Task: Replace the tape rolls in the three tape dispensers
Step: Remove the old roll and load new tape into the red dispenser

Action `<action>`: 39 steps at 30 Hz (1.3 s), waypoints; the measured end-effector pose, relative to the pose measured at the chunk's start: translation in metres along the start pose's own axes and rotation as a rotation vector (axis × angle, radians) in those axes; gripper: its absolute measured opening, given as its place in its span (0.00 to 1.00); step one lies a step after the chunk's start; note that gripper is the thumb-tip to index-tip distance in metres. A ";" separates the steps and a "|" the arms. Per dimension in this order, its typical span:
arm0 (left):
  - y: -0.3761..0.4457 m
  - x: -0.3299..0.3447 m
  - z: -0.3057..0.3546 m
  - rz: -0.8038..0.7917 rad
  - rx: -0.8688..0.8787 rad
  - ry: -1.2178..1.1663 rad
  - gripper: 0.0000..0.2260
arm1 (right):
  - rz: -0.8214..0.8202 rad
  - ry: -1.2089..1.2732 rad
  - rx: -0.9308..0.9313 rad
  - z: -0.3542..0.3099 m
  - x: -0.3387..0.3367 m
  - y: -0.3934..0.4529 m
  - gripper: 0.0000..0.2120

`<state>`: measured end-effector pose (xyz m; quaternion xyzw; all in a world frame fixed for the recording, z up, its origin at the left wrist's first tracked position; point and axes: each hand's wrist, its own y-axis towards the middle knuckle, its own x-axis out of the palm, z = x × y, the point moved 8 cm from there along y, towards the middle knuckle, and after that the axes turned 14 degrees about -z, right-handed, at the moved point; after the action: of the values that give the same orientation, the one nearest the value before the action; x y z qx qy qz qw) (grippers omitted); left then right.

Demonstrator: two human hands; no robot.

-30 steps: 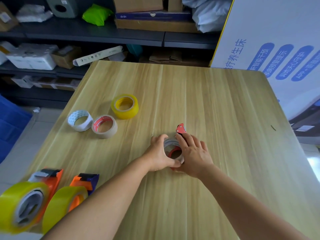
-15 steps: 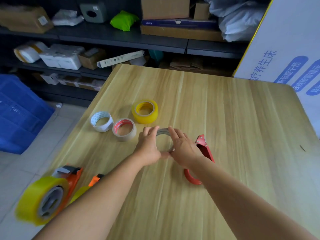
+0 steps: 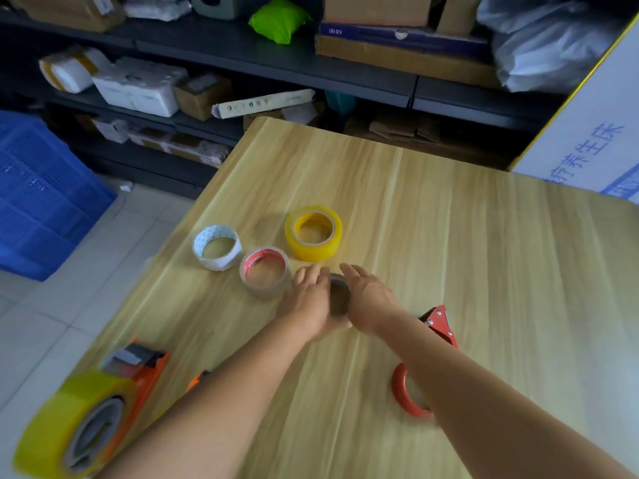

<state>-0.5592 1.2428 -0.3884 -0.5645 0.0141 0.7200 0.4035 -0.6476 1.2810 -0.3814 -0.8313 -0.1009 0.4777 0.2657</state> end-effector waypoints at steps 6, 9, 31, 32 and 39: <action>0.026 -0.044 -0.028 0.127 -0.129 0.040 0.36 | 0.095 0.095 -0.033 -0.013 -0.030 0.033 0.33; 0.045 -0.058 -0.044 0.108 -0.228 0.066 0.35 | 0.105 0.136 -0.002 -0.017 -0.040 0.051 0.34; 0.039 -0.085 -0.027 0.370 -0.061 -0.550 0.22 | 0.380 0.564 0.180 0.027 -0.063 0.026 0.22; 0.033 -0.085 -0.021 0.364 -0.034 -0.546 0.23 | 0.411 0.571 0.172 0.029 -0.065 0.017 0.22; -0.009 -0.079 0.017 0.349 0.159 -0.661 0.21 | 0.547 0.621 0.093 0.039 -0.067 -0.045 0.22</action>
<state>-0.5647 1.2122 -0.3133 -0.2580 0.0351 0.9178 0.2999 -0.7113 1.3042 -0.3234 -0.9191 0.2302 0.2612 0.1843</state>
